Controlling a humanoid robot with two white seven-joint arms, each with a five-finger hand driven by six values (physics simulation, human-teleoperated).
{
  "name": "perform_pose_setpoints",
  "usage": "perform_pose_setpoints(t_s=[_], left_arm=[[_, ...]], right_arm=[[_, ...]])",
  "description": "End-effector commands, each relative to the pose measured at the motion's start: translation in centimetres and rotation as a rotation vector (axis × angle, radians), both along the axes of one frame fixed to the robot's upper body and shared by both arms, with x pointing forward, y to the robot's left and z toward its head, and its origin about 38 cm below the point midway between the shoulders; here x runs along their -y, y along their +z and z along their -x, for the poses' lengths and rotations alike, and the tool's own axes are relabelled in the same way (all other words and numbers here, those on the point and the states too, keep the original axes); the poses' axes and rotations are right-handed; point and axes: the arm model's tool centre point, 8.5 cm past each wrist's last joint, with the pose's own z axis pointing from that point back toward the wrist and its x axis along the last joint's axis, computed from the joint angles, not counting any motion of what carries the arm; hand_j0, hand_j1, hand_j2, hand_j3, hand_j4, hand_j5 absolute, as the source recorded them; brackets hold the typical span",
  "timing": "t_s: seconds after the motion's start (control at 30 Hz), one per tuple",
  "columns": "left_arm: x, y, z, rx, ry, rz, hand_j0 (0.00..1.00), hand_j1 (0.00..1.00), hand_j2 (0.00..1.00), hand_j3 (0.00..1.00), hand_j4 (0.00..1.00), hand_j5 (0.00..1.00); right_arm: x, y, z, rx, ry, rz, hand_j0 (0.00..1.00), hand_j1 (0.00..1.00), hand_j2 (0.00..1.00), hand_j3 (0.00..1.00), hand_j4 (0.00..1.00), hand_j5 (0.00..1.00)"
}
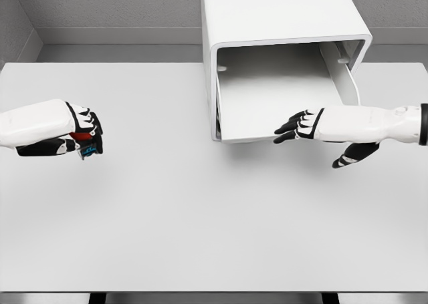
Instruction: Slide open multi-storey tabletop storage cabinets and put open load switch and slide close multi-storey tabletop storage cabinets
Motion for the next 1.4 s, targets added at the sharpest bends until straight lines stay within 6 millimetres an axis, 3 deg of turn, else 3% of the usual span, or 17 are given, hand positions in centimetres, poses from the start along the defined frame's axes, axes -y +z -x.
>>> perform_pose_setpoints(t_s=[0.0, 0.4, 0.6, 0.87, 1.2, 1.37], left_arm=[[0.2, 0.0, 0.0, -0.002, 0.000, 0.017, 0.43, 0.43, 0.43, 0.43, 0.43, 0.43], [1.9, 0.1, -0.6, 0.020, -0.027, 0.087, 0.42, 0.42, 0.42, 0.42, 0.42, 0.42], [2.8, 0.1, -0.9, 0.029, -0.043, 0.117, 0.42, 0.42, 0.42, 0.42, 0.42, 0.42], [3.8, 0.7, -1.3, 0.051, -0.063, 0.147, 0.42, 0.42, 0.42, 0.42, 0.42, 0.42], [5.4, 1.4, -1.9, 0.083, -0.093, 0.196, 0.43, 0.43, 0.43, 0.43, 0.43, 0.43], [6.0, 1.9, -2.1, 0.098, -0.108, 0.207, 0.43, 0.43, 0.43, 0.43, 0.43, 0.43]], right_arm=[[0.3, 0.3, 0.1, -0.009, -0.009, -0.012, 1.00, 1.00, 1.00, 1.00, 1.00, 1.00], [1.1, 0.3, 0.5, -0.039, -0.030, -0.032, 1.00, 1.00, 1.00, 1.00, 1.00, 1.00], [1.5, 2.2, -0.2, -0.001, -0.048, -0.073, 1.00, 1.00, 1.00, 1.00, 1.00, 1.00], [-0.3, 0.4, -0.7, 0.015, -0.008, -0.026, 1.00, 1.00, 1.00, 1.00, 1.00, 1.00], [0.1, -1.3, -0.7, -0.008, -0.033, 0.009, 1.00, 1.00, 1.00, 1.00, 1.00, 1.00], [0.1, -1.2, -0.4, -0.001, -0.020, 0.017, 1.00, 1.00, 1.00, 1.00, 1.00, 1.00]])
